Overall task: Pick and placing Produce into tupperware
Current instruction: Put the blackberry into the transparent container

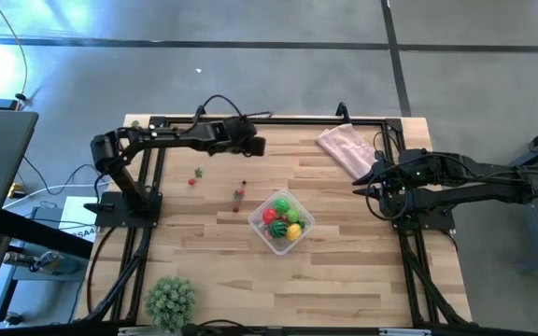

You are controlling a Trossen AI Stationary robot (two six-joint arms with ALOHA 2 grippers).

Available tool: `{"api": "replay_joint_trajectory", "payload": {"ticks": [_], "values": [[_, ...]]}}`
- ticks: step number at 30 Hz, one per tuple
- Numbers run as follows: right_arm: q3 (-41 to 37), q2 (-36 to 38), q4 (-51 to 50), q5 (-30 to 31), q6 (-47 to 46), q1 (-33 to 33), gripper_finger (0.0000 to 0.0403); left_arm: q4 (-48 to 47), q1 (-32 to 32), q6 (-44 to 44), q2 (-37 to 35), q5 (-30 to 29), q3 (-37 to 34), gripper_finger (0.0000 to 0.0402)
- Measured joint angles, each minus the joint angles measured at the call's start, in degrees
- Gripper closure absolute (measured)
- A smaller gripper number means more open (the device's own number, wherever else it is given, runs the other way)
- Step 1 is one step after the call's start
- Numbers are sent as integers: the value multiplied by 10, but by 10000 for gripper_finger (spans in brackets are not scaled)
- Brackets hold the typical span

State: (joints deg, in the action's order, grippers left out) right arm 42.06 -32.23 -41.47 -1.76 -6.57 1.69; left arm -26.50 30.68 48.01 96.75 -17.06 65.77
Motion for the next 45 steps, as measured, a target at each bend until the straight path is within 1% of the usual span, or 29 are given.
{"api": "replay_joint_trajectory", "payload": {"ticks": [5,8,11,14,17,19,21,24,25,28,33,38,42,45], "values": [[0,0,0,0,0,0,297,0,-40,-101,0,0,99,308],[0,0,0,0,0,0,297,0,-65,-179,0,30,160,311],[0,0,0,0,0,0,297,0,-91,-250,-1,82,210,311],[0,0,0,0,0,0,297,-3,-116,-309,-1,155,247,309],[0,0,0,0,0,0,297,-5,-140,-352,-1,229,262,308],[0,0,0,0,0,0,297,-13,-155,-362,-1,258,262,310],[0,0,0,0,0,0,297,-31,-171,-363,-1,260,262,312],[0,0,0,0,0,0,297,-39,-196,-365,19,239,253,311],[0,0,0,0,0,0,297,-48,-200,-365,29,236,249,311],[0,0,0,0,0,0,297,-37,-217,-371,67,235,249,310],[0,0,0,0,0,0,297,-57,-228,-372,118,233,249,310],[0,0,0,0,0,0,297,-84,-232,-375,139,212,249,310],[0,0,0,0,0,0,297,-112,-232,-377,152,180,250,309],[0,0,0,0,0,0,297,-146,-232,-377,160,177,249,310]]}}
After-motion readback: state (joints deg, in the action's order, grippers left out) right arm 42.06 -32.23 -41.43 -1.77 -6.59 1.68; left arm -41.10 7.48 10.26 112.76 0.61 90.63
